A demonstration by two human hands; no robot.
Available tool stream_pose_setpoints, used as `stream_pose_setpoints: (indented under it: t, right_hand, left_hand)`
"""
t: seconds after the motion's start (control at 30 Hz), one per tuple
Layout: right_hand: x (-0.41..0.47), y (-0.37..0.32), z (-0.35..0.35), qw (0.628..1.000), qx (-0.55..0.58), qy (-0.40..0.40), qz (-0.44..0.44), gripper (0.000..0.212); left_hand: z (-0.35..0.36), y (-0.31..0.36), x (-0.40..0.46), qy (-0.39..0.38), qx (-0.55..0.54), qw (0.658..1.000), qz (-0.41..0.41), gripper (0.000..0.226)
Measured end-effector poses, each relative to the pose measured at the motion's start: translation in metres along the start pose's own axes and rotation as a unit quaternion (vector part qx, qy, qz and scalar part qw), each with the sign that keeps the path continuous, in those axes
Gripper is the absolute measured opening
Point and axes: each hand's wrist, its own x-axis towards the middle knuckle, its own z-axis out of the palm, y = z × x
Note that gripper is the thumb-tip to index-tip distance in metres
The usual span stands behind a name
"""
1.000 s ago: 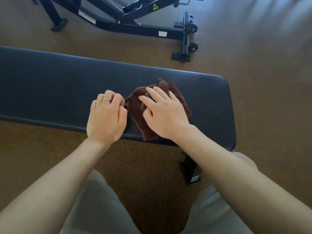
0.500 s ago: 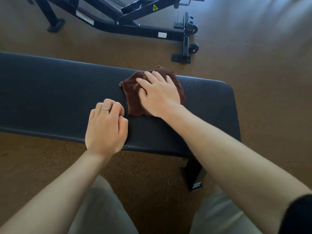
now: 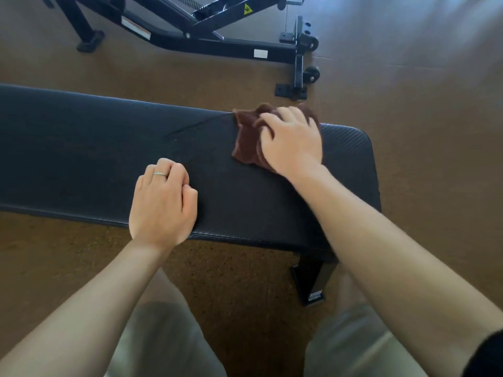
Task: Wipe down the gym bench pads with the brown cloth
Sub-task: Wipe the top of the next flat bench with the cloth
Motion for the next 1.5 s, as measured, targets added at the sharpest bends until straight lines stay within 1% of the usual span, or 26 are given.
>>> stream_pose_setpoints:
  t: [0.07, 0.1, 0.17, 0.23, 0.3, 0.37, 0.43, 0.5, 0.53, 0.6, 0.67, 0.7, 0.77, 0.83, 0.9, 1.0, 1.07, 1.17, 1.23, 1.3, 1.4, 1.5]
  right_hand:
    - [0.003, 0.031, -0.010, 0.998, -0.016, -0.013, 0.052, 0.046]
    - [0.000, 0.035, -0.012, 0.997, -0.019, -0.014, 0.068, 0.046]
    - [-0.018, 0.019, -0.011, 0.995, -0.031, -0.004, 0.090, 0.046]
    - [-0.060, -0.007, -0.014, 0.997, -0.028, 0.013, 0.072, 0.047]
    - [-0.111, -0.025, -0.021, 0.999, -0.017, -0.011, 0.032, 0.050]
    - [-0.135, -0.029, -0.029, 0.999, -0.008, -0.040, -0.001, 0.056]
    - [-0.116, -0.020, -0.026, 0.999, -0.011, -0.045, -0.016, 0.055]
    - [-0.069, -0.012, -0.015, 0.999, -0.028, -0.021, -0.026, 0.050]
    - [-0.042, -0.009, -0.010, 0.999, -0.029, -0.014, -0.019, 0.049]
    - [-0.003, -0.009, -0.003, 0.999, -0.026, -0.028, 0.022, 0.047]
    - [0.002, -0.016, 0.003, 0.998, -0.024, -0.020, 0.045, 0.046]
    - [-0.012, -0.020, 0.001, 0.999, -0.021, -0.011, 0.048, 0.046]
    - [-0.062, -0.028, -0.011, 1.000, -0.016, 0.004, 0.013, 0.047]
    - [-0.119, -0.035, -0.022, 0.999, -0.004, -0.022, -0.025, 0.046]
    - [-0.140, -0.036, -0.028, 0.998, 0.007, -0.045, -0.053, 0.048]
    - [-0.102, -0.043, -0.020, 0.996, 0.011, -0.050, -0.078, 0.048]
    - [-0.055, -0.059, -0.005, 0.990, 0.010, -0.051, -0.132, 0.046]
    - [0.002, -0.088, 0.017, 0.977, 0.003, -0.082, -0.195, 0.045]
    - [0.017, -0.091, 0.021, 0.976, 0.010, -0.075, -0.205, 0.044]
    - [0.016, -0.070, 0.016, 0.981, 0.022, -0.059, -0.185, 0.043]
    - [0.005, -0.005, -0.003, 0.996, 0.008, -0.039, -0.078, 0.043]
    - [-0.024, 0.067, -0.033, 0.999, -0.015, -0.031, 0.009, 0.045]
  left_hand:
    - [0.000, -0.001, 0.001, 0.001, -0.004, 1.000, 0.002, 0.023]
    - [0.000, -0.001, 0.001, 0.000, -0.004, 1.000, 0.003, 0.022]
    - [0.000, -0.001, 0.001, -0.003, -0.006, 1.000, 0.001, 0.023]
    - [0.000, -0.001, 0.001, -0.007, -0.009, 1.000, -0.002, 0.024]
    - [0.001, 0.000, -0.001, -0.009, -0.010, 1.000, -0.003, 0.025]
    - [0.001, -0.001, 0.000, -0.011, -0.011, 1.000, -0.005, 0.028]
    - [0.001, -0.001, 0.000, -0.013, -0.016, 1.000, -0.002, 0.029]
    - [0.001, -0.001, 0.000, -0.008, -0.018, 1.000, 0.002, 0.029]
    - [0.001, -0.001, 0.000, -0.007, -0.016, 1.000, 0.001, 0.028]
    - [0.002, -0.002, 0.000, -0.007, -0.013, 1.000, 0.001, 0.025]
    - [0.002, -0.002, -0.001, -0.003, -0.006, 1.000, 0.001, 0.020]
    - [0.003, -0.002, 0.000, -0.003, -0.004, 1.000, 0.001, 0.018]
    - [0.003, -0.001, -0.001, -0.004, -0.002, 1.000, -0.001, 0.017]
    - [0.002, 0.000, -0.001, -0.005, 0.000, 1.000, -0.005, 0.018]
    - [0.002, 0.000, -0.001, -0.006, 0.003, 1.000, -0.007, 0.019]
    - [0.001, 0.002, 0.001, -0.009, 0.007, 1.000, -0.004, 0.017]
    - [0.000, 0.002, 0.002, -0.013, 0.012, 1.000, -0.002, 0.016]
    - [0.001, 0.000, 0.001, -0.013, 0.007, 1.000, -0.001, 0.012]
    - [0.001, -0.001, 0.001, -0.008, 0.007, 1.000, -0.003, 0.011]
    - [0.001, 0.001, 0.001, -0.007, 0.006, 1.000, -0.008, 0.013]
    - [0.001, 0.002, 0.001, -0.002, 0.001, 1.000, -0.017, 0.017]
    - [0.001, 0.004, 0.001, -0.002, 0.001, 1.000, -0.028, 0.017]
